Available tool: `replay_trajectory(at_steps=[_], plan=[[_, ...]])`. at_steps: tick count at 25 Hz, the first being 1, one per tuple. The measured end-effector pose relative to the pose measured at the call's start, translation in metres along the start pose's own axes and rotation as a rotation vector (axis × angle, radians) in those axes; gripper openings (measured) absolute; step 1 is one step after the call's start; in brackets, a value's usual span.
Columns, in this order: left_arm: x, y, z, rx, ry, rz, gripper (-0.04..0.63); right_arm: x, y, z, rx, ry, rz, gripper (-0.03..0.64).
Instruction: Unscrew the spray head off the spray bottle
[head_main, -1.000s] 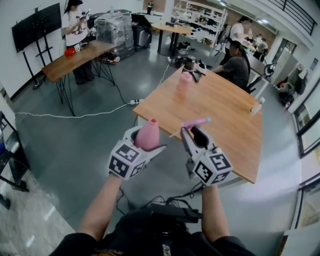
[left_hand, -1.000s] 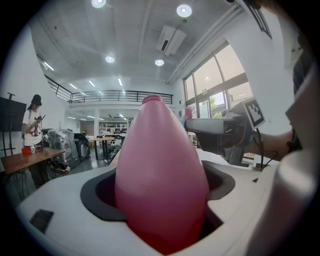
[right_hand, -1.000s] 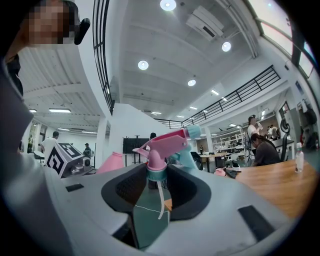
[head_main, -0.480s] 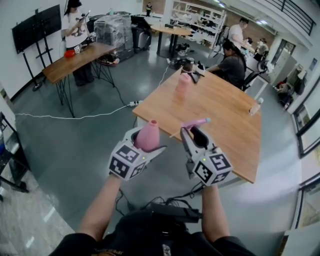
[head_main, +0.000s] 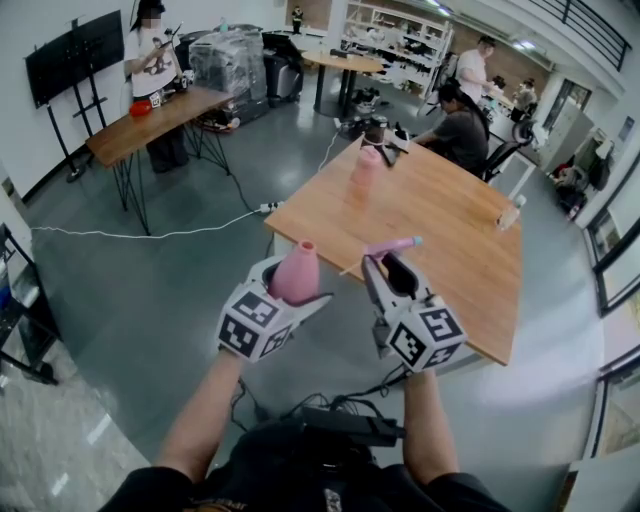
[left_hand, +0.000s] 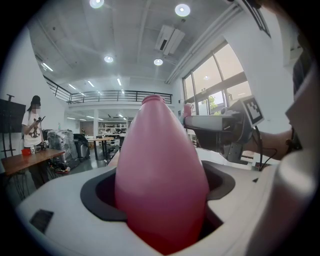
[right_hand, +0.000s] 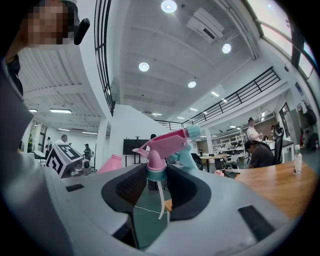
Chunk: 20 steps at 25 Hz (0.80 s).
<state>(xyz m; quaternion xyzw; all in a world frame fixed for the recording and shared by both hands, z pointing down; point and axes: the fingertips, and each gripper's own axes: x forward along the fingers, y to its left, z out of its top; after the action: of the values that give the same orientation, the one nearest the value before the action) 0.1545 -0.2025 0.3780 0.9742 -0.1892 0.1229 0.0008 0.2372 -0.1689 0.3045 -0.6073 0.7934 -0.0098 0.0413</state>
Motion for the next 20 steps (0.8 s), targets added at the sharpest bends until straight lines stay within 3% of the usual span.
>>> replay_trajectory(at_steps=[20], plan=[[0.0, -0.011, 0.0, 0.004, 0.006, -0.008, 0.439, -0.009, 0.002, 0.002, -0.002, -0.005, 0.002, 0.137]])
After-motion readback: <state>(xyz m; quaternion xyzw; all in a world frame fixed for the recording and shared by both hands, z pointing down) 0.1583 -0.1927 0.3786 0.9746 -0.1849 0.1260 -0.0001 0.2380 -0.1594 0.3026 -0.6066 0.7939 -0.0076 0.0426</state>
